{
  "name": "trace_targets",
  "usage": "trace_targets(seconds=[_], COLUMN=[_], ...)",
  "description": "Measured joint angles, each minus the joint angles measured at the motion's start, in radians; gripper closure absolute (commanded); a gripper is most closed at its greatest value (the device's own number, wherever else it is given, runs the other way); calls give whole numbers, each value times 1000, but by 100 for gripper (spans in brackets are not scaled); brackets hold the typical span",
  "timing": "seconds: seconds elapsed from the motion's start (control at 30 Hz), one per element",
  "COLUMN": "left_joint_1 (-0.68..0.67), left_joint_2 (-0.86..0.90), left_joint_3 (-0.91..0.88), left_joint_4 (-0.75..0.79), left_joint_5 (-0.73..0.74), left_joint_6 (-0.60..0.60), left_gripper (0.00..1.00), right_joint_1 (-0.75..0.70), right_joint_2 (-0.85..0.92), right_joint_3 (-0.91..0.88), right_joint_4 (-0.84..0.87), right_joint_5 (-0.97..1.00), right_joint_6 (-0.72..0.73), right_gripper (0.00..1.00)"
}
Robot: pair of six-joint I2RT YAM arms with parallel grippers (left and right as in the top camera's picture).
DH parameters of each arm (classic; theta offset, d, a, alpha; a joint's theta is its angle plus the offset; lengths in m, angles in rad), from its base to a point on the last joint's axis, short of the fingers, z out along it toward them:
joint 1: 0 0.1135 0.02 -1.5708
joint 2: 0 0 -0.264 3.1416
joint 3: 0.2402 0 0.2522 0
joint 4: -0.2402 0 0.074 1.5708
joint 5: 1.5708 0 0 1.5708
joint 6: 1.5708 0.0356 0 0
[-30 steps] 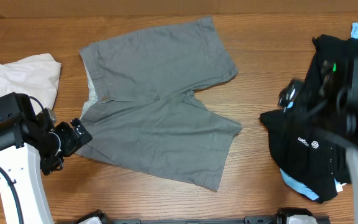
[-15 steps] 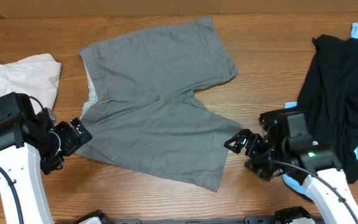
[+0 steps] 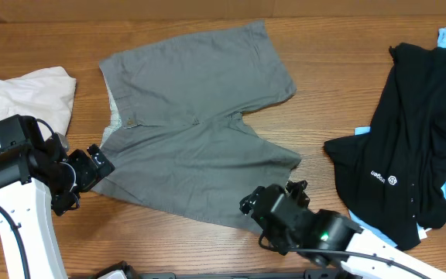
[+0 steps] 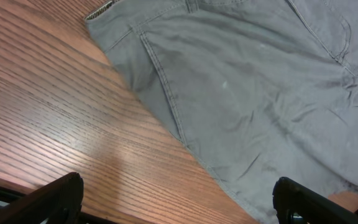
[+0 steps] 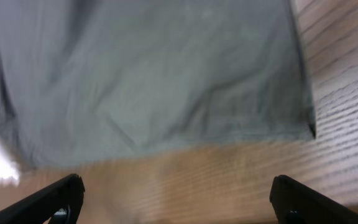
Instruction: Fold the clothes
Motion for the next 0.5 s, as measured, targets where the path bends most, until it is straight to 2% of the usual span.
trace_targets(seconds=[0.2, 0.37, 0.5], left_joint_1=[0, 0, 0], left_joint_2=[0, 0, 0], left_joint_3=[-1, -2, -2], left_joint_4=[14, 19, 32], left_joint_5=[0, 0, 0], left_joint_6=[0, 0, 0], left_gripper=[0, 0, 0], right_joint_1=[16, -6, -9], right_joint_2=[174, 306, 328], right_joint_3=[0, 0, 0], right_joint_4=[26, 90, 85], right_joint_5=[144, 159, 141], right_joint_6=[150, 185, 196], right_gripper=[3, 5, 10])
